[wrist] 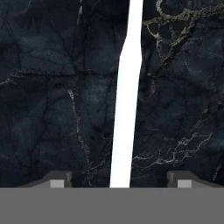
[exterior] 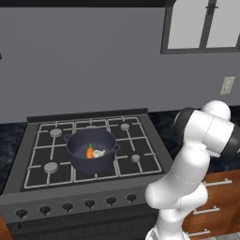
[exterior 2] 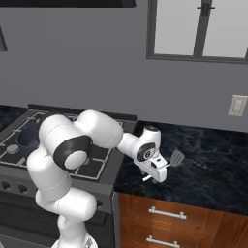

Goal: Put the carrot and garlic in the pot. Retrieve the spatula and lightly stir the vegetables in the pot.

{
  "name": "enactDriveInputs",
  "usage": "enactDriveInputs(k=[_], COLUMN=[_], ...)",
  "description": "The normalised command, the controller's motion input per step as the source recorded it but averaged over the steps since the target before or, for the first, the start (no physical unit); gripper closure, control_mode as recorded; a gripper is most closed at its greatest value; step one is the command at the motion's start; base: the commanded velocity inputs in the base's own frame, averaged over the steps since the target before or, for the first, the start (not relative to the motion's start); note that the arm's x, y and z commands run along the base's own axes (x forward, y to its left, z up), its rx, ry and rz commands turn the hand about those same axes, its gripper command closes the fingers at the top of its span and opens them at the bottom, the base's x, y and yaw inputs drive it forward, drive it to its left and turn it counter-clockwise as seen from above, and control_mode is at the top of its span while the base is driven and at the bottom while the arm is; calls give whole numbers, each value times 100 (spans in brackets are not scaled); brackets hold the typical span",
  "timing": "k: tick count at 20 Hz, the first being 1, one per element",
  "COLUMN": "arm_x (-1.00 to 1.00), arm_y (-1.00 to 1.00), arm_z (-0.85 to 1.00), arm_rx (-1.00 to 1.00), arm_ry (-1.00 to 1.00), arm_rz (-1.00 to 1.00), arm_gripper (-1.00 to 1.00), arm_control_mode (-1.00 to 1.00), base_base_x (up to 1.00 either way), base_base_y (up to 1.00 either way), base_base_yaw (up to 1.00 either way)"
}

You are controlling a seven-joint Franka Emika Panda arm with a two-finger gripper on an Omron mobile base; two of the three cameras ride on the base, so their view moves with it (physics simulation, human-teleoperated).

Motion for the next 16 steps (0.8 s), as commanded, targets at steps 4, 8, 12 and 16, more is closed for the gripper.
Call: enactDriveInputs(k=[4, 8, 12, 16], arm_x=[18, 5, 5, 0], arm_y=[0, 0, 0, 0], arm_z=[-41, -42, -39, -31], arm_rx=[0, 0, 0, 2], arm_ry=[0, -1, 0, 0], arm_rz=[0, 0, 0, 0], arm_gripper=[100, 100, 100, 100], arm_control_mode=[-100, -100, -100, -100], base_base_x=[0, 0, 0, 0], base_base_y=[0, 0, 0, 0], base_base_yaw=[0, 0, 0, 0])
